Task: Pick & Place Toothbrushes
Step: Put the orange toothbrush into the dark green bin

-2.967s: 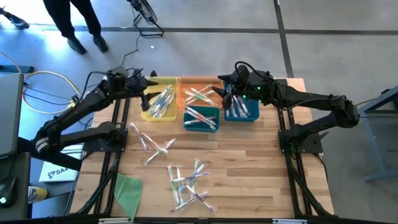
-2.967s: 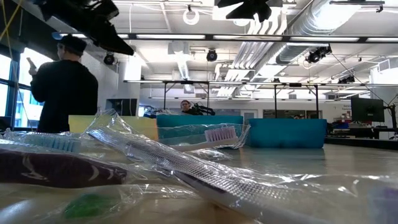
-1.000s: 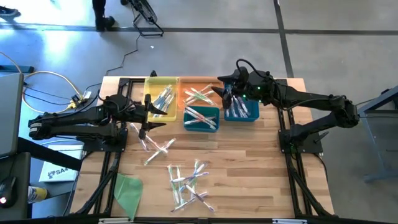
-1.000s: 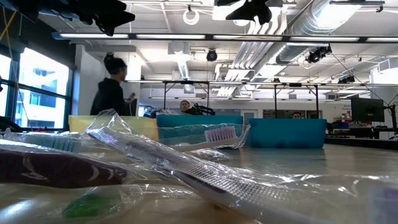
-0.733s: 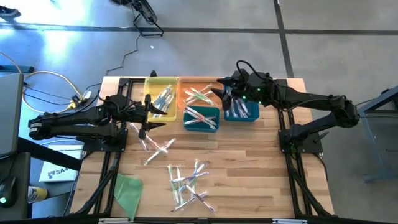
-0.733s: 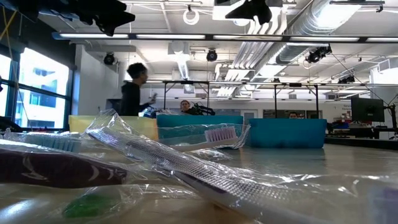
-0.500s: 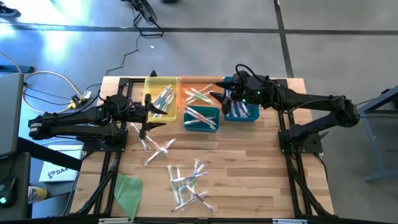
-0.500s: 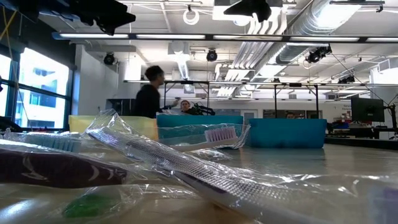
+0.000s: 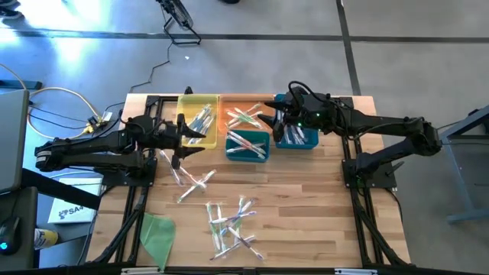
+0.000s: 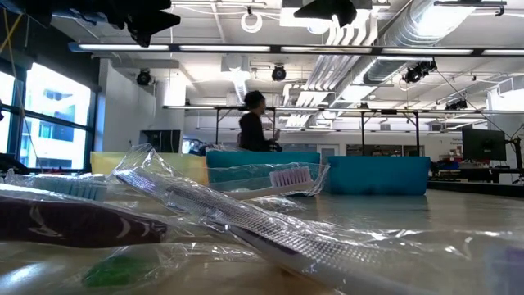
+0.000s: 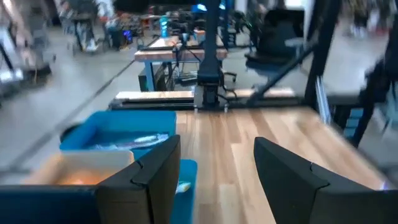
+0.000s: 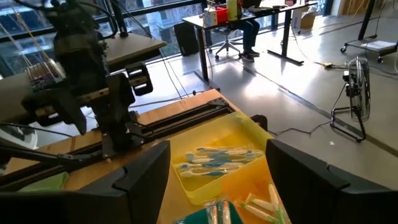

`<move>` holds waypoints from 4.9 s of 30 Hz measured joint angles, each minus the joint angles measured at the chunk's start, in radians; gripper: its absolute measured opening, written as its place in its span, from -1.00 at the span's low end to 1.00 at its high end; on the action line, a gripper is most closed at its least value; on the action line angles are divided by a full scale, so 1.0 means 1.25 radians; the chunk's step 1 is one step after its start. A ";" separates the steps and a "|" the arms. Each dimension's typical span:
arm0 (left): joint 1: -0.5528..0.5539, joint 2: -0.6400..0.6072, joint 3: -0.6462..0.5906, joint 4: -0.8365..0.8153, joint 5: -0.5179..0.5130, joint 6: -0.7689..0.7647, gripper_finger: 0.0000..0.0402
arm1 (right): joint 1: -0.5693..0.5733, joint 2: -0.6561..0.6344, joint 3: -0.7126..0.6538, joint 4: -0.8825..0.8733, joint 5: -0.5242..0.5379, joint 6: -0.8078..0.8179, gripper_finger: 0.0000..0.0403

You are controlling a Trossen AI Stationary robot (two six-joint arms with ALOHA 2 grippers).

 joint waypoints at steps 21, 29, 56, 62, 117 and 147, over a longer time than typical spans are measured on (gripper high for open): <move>0.000 0.014 0.000 -0.297 -0.053 -0.726 -0.01 | -0.014 0.000 0.000 -0.080 0.005 -0.170 0.28; -0.028 0.076 0.000 -0.298 -0.053 -0.895 -0.01 | -0.081 0.000 0.000 -0.204 0.006 -0.192 0.28; -0.329 0.346 0.180 -0.425 -0.207 -1.074 -0.01 | -0.244 0.000 0.000 -0.210 -0.025 -0.209 0.28; -0.340 0.346 0.180 -0.534 -0.276 -1.128 -0.01 | -0.246 0.000 0.000 -0.196 -0.025 -0.209 0.28; -0.057 0.452 0.179 -0.725 -0.119 0.273 -0.01 | -0.361 0.000 0.000 -0.197 -0.019 -0.143 0.28; -0.057 0.496 0.179 -0.715 -0.050 0.243 -0.01 | -0.359 0.000 0.000 -0.197 -0.087 -0.140 0.28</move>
